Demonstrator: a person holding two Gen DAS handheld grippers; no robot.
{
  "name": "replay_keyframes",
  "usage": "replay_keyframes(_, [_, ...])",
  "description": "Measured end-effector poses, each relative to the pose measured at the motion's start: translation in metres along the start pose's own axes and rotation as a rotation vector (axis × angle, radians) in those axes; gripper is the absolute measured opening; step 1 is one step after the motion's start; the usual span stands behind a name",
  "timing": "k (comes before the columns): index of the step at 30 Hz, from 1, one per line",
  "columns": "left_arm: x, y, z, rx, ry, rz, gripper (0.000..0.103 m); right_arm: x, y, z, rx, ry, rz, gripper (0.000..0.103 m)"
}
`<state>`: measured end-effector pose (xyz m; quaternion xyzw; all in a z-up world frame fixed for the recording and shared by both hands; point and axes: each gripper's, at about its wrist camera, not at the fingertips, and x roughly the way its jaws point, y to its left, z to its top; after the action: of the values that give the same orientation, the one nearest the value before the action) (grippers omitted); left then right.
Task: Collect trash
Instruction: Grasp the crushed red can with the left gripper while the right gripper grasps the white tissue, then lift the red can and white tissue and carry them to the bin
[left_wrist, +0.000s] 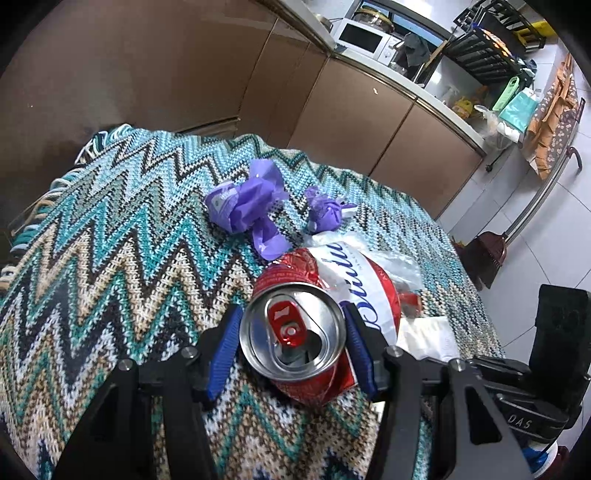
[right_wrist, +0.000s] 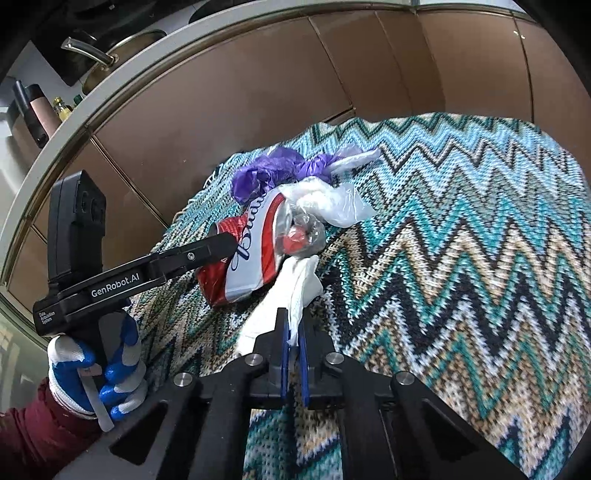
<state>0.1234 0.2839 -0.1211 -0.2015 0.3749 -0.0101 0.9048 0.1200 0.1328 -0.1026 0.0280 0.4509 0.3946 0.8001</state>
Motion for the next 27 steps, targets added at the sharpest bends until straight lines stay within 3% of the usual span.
replay_keyframes(15, [-0.082, -0.014, -0.025, -0.006, -0.081, -0.003, 0.052, -0.072, 0.025, -0.033, -0.02, -0.075, -0.042, 0.004])
replay_keyframes(27, [-0.137, -0.058, -0.048, 0.034, -0.12, -0.04, 0.052, -0.146, 0.021, -0.069, 0.012, -0.165, -0.092, 0.004])
